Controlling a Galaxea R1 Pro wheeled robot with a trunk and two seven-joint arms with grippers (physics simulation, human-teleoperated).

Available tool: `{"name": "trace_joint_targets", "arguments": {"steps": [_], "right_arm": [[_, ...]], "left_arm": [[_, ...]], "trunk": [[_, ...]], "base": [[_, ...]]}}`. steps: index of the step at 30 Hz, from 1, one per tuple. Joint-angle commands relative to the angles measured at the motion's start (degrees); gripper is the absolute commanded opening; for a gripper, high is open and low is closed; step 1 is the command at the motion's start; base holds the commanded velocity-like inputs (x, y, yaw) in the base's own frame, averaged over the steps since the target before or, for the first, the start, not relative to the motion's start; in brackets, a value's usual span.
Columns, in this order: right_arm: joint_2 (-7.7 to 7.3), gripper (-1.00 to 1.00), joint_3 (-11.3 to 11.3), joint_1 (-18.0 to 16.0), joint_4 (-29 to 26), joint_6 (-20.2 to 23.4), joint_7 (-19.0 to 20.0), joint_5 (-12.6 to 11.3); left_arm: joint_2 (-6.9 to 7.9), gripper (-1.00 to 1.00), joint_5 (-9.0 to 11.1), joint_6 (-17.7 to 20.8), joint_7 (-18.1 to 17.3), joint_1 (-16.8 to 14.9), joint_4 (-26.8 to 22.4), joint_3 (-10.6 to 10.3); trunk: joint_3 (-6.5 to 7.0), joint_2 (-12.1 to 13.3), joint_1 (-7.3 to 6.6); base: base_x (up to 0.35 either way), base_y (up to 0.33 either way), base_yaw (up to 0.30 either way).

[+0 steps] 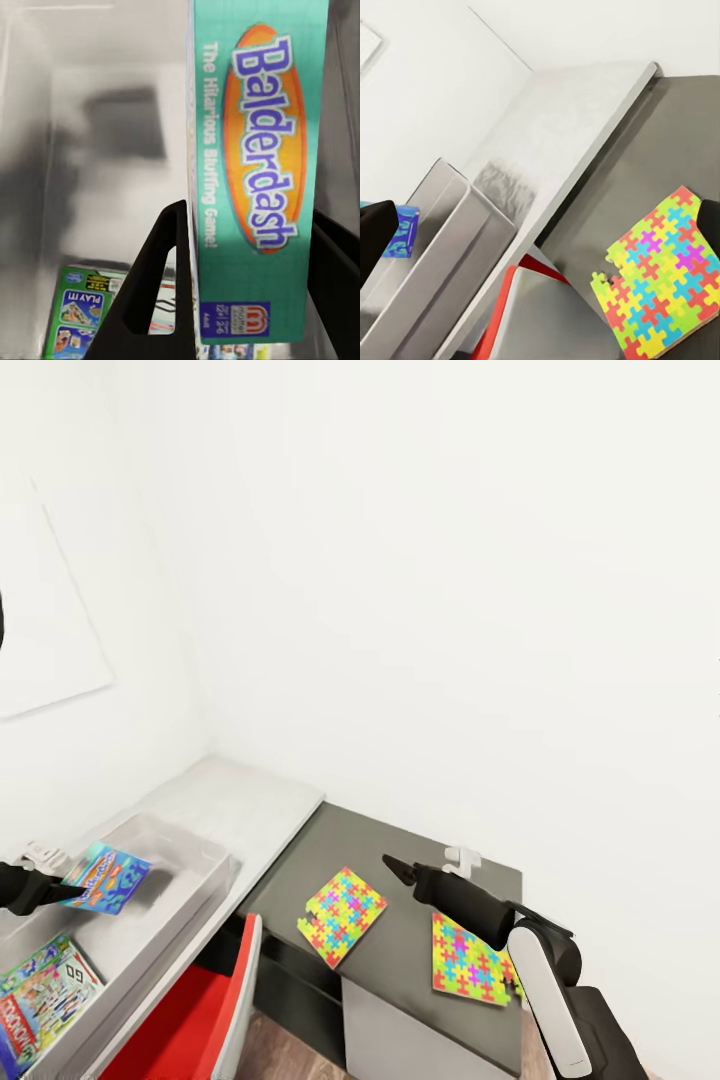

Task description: Put all the toys in the child's room - the three board games (two on the bed and one on the table), the two jigsaw puzzles on the table, and the tennis ball on the table - inside the toy box on the table in the child's room.

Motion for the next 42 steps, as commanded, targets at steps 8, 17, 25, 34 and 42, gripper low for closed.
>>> {"name": "trace_joint_targets", "arguments": {"steps": [8, 17, 25, 34, 42], "right_arm": [[0.02, 1.0, -0.08, -0.04, -0.04, 0.3, 0.12, -0.02], [0.0, 1.0, -0.08, -0.04, -0.15, 0.32, 0.12, -0.02], [-0.04, 1.0, -0.15, -0.04, -0.3, 0.36, 0.12, -0.02], [-0.06, 1.0, -0.16, -0.04, -0.31, 0.38, 0.12, -0.02], [-0.06, 1.0, -0.16, -0.04, -0.31, 0.38, 0.12, -0.02]], "left_arm": [[-1.08, -1.0, -0.53, 0.59, -0.54, -0.09, -1.77, 0.08], [-1.23, -1.0, -0.43, 0.51, -1.38, -0.09, -2.0, 0.08], [-1.32, -1.0, 1.34, 0.51, -1.49, -0.09, -2.01, 0.08], [-1.27, -1.0, 1.78, 0.36, -3.35, -0.09, -2.01, 0.02], [-1.23, -1.0, 3.23, 0.41, -11.59, -0.24, -2.01, -0.01]], "trunk": [[0.27, -0.07, 0.02], [0.27, -0.07, 0.02], [0.27, -0.07, 0.02], [0.27, -0.07, 0.02], [0.27, -0.07, 0.02]], "base": [[0.0, 0.0, 0.134], [0.0, 0.0, 0.009], [0.0, 0.0, 0.177], [0.0, 0.0, 0.023], [0.0, 0.0, 0.0]]}}
